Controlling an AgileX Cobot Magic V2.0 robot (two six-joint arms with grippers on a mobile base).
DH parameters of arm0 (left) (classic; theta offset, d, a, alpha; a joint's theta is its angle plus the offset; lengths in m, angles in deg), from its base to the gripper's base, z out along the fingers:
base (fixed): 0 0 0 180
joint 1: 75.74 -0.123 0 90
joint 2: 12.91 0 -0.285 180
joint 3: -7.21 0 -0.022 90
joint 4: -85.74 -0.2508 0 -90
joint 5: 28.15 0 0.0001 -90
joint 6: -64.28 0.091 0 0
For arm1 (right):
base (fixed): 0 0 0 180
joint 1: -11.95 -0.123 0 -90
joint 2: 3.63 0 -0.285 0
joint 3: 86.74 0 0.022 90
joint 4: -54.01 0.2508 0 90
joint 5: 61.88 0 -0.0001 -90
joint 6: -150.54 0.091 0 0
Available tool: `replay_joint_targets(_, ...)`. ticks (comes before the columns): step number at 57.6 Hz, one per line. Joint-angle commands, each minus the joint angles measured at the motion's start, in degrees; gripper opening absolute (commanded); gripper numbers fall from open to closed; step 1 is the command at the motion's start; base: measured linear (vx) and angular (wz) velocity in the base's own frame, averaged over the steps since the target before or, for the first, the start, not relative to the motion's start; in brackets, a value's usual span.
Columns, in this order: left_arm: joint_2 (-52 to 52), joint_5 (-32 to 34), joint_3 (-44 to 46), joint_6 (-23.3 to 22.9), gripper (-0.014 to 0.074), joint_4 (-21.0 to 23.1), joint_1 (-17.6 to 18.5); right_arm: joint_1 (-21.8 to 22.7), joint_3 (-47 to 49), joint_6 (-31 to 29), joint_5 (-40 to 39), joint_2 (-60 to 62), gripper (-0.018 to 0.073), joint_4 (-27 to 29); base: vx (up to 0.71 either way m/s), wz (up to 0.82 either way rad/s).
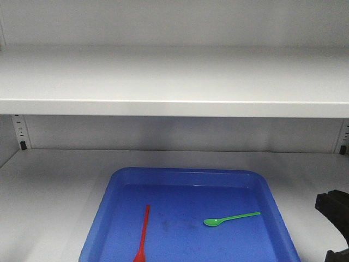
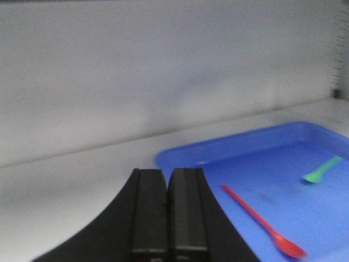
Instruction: Sort red and green spoons into left cabinet
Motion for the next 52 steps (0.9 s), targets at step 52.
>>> replay_joint_targets(52, -2.0, -0.4, -0.6, -49.7, -0.0001, -54.6, -6.0, 0.1, 1.7, -0.2, 0.6, 0.3, -0.0003, 1.0, 0.00, 0.00)
